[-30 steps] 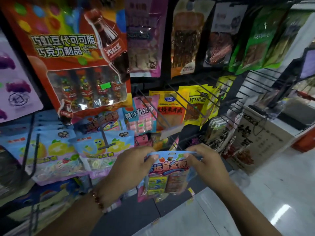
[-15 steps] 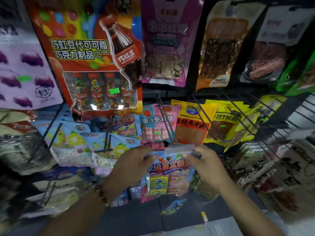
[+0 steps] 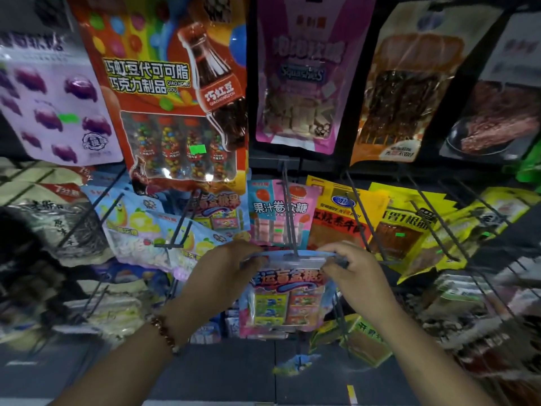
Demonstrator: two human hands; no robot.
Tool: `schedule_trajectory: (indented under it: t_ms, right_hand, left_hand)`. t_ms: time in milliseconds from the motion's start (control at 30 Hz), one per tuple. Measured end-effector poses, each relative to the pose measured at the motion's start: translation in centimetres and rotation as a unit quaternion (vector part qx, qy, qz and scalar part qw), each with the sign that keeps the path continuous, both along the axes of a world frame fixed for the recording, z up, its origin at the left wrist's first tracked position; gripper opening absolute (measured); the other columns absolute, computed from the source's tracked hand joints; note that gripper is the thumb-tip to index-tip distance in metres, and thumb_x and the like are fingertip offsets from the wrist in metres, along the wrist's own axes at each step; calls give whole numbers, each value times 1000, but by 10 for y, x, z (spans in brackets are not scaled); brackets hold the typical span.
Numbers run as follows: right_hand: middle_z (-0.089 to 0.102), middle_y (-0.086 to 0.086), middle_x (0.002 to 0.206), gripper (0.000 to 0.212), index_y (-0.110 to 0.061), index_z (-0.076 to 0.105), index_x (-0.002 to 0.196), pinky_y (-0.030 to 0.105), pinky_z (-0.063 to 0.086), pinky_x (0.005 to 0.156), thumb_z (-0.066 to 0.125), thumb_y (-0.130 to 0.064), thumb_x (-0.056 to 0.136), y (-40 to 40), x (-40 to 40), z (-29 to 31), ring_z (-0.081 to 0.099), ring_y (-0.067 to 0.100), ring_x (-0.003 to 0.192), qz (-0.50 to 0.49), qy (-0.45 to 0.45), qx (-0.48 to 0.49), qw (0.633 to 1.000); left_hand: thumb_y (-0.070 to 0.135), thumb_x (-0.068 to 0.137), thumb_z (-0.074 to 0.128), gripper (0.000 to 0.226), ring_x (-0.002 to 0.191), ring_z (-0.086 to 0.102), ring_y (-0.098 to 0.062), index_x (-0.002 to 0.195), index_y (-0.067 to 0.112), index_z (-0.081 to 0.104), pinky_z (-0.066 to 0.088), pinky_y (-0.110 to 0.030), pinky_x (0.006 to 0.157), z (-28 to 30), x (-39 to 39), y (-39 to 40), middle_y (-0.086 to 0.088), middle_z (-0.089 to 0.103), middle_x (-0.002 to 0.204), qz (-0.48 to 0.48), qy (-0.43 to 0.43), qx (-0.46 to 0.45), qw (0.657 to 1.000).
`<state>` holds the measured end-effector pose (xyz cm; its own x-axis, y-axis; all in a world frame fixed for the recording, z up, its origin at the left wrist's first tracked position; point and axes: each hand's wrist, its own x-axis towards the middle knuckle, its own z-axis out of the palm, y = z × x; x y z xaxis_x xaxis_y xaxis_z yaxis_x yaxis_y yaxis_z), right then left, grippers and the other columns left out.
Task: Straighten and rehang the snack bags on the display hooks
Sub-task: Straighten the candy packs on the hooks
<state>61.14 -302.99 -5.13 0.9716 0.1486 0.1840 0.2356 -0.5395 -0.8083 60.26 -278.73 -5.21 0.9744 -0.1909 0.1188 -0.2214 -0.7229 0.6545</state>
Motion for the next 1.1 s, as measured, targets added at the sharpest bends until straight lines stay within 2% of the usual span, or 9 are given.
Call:
schedule_trajectory:
  t_ms: [100,167,233,367,467,567,733,900,1100]
  right_hand:
    - [64,-14,93,24,-29,72,90,14,43,73,62,-8,91,8,8,-5,58,-1,89,-20,0,20,1000]
    - [62,-14,94,15,-24,74,92,13,42,75,63,-15,94,11,13,-8,56,0,90,-29,2,17,999]
    - [61,-14,94,13,-23,75,93,8,39,75,63,-19,94,13,17,-11,54,-3,90,-35,-7,10,999]
    - [61,-16,96,15,-27,74,90,3,37,75,63,-18,95,14,17,-8,53,-6,92,-42,-10,15,999]
    - [62,-15,98,21,-37,66,84,9,39,76,63,-19,95,14,17,-6,55,-6,93,-53,-12,37,998]
    - [62,-13,96,14,-30,65,88,20,43,77,61,-20,96,17,23,-12,56,0,90,-58,-9,21,998]
    - [63,1,93,13,-17,69,99,47,49,78,57,-22,98,24,38,-26,58,21,88,-82,-27,-3,996]
    - [56,2,97,23,-10,69,111,44,47,80,55,-24,98,28,55,-18,54,21,82,-108,-38,-51,992]
    - [50,-7,111,30,-17,65,120,51,46,87,49,-22,96,25,46,-11,57,19,88,-82,-70,-62,992]
  left_hand:
    - [30,99,54,22,86,62,-19,108,17,68,50,-38,75,4,4,-5,-2,68,103,26,-1,-3,1000]
    - [29,100,53,19,71,55,-8,106,21,68,42,-29,62,4,7,-7,9,62,85,37,-11,7,999]
    - [29,99,54,18,65,50,-4,107,25,69,36,-23,58,5,9,-10,16,58,80,49,-25,9,998]
    - [29,99,54,21,72,52,-5,113,24,69,37,-17,62,5,8,-12,3,69,108,46,-38,9,998]
    - [29,99,54,29,89,63,-21,125,20,64,50,-29,73,4,4,-11,-3,67,121,56,-20,-12,998]
    - [32,100,53,30,73,58,-12,127,22,63,42,-20,61,-2,9,-11,-3,69,114,64,-26,19,997]
    - [41,101,46,27,76,60,-16,117,27,63,45,-29,59,-10,28,-17,3,68,101,100,-54,63,992]
    - [41,102,41,32,95,63,-20,123,26,61,36,-25,63,-7,44,-26,2,66,112,140,-57,121,981]
    - [31,98,51,35,105,62,-24,132,24,57,51,-33,74,-10,31,-23,0,60,127,128,-107,114,979]
